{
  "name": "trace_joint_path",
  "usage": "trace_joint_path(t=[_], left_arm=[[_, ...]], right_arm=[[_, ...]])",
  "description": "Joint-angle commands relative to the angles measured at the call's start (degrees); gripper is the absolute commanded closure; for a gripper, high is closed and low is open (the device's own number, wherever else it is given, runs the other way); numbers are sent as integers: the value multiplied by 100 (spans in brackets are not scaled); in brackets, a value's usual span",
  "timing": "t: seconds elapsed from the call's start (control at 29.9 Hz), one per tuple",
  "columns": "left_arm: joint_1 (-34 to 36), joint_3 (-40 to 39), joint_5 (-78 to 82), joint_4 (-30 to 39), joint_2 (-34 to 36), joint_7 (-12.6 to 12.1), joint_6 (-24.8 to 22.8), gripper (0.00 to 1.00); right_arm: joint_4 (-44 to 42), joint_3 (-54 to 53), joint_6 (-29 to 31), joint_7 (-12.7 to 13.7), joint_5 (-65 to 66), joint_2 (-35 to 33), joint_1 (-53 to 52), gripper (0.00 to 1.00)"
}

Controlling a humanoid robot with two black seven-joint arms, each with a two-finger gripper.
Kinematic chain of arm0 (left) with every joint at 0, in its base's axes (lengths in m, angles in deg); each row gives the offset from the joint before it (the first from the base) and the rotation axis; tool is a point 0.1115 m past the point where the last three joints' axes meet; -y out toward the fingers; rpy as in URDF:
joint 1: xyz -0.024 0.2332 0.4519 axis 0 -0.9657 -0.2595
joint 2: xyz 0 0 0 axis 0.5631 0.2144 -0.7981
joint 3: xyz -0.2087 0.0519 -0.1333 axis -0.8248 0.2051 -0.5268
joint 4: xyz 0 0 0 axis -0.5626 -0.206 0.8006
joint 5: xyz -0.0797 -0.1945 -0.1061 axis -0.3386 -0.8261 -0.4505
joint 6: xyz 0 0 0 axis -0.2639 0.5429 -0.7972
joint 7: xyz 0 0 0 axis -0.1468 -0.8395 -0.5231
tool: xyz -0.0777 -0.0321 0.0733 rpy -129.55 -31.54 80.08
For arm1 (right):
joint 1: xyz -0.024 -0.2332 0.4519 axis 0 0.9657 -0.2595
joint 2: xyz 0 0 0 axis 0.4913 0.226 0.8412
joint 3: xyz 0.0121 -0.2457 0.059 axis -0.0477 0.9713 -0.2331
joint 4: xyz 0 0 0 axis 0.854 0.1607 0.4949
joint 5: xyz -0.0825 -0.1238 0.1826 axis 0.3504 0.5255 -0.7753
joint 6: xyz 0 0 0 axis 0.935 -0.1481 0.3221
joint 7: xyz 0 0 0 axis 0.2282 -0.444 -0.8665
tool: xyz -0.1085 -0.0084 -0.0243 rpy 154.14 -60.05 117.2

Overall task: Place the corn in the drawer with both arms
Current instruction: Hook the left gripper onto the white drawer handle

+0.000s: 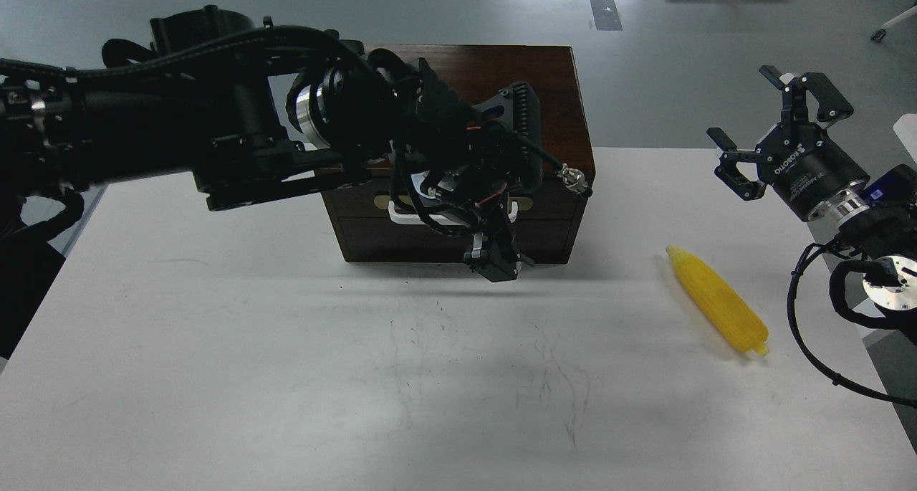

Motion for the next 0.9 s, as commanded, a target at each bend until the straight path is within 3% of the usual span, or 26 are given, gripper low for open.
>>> trace_joint_path(t=[0.0,0.87], left_arm=[[-5,151,35,-157,5,0,-1,2],[-348,389,52,-369,13,0,-1,2]], right_arm=[[0,0,-1,0,0,0,1,0],[-9,-17,-1,0,0,0,18,0]])
